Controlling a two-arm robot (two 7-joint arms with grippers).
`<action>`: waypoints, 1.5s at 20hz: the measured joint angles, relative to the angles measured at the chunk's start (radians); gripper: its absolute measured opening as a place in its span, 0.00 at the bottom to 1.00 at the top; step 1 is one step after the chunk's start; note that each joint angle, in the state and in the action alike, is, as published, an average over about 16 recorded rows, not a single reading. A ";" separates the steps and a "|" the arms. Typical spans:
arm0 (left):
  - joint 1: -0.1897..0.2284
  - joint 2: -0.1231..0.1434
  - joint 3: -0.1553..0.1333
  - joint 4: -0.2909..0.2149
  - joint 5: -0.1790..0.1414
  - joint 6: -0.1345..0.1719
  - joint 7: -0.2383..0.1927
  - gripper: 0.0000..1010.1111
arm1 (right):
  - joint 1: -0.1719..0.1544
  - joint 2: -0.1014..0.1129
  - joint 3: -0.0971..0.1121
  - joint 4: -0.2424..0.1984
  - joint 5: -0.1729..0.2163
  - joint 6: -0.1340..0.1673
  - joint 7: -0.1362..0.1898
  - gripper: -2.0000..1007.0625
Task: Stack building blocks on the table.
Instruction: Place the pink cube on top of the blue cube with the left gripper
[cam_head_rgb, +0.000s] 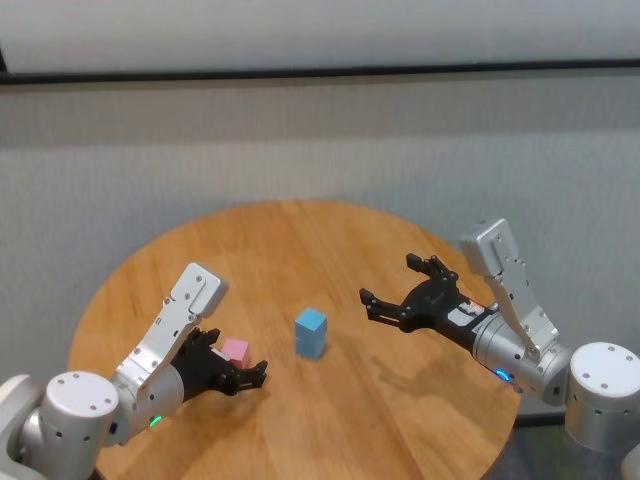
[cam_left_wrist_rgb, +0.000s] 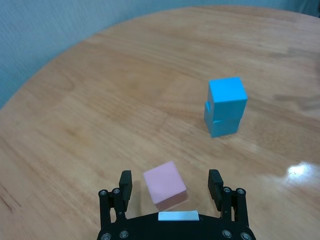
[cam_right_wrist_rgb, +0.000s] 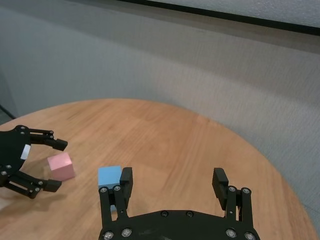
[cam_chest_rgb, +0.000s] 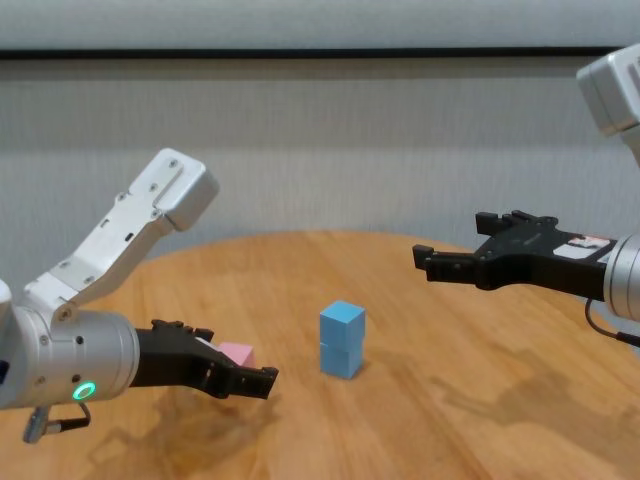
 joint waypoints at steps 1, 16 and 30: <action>-0.002 -0.001 0.000 0.005 0.000 -0.001 -0.001 0.99 | 0.000 0.000 0.000 0.000 0.000 0.000 0.000 0.99; -0.031 -0.013 -0.001 0.073 0.002 -0.010 -0.001 0.99 | 0.000 0.000 0.000 0.000 0.000 0.000 0.000 0.99; -0.042 -0.020 -0.001 0.099 0.001 -0.016 -0.010 0.90 | 0.000 0.000 0.000 0.000 0.000 0.000 0.000 0.99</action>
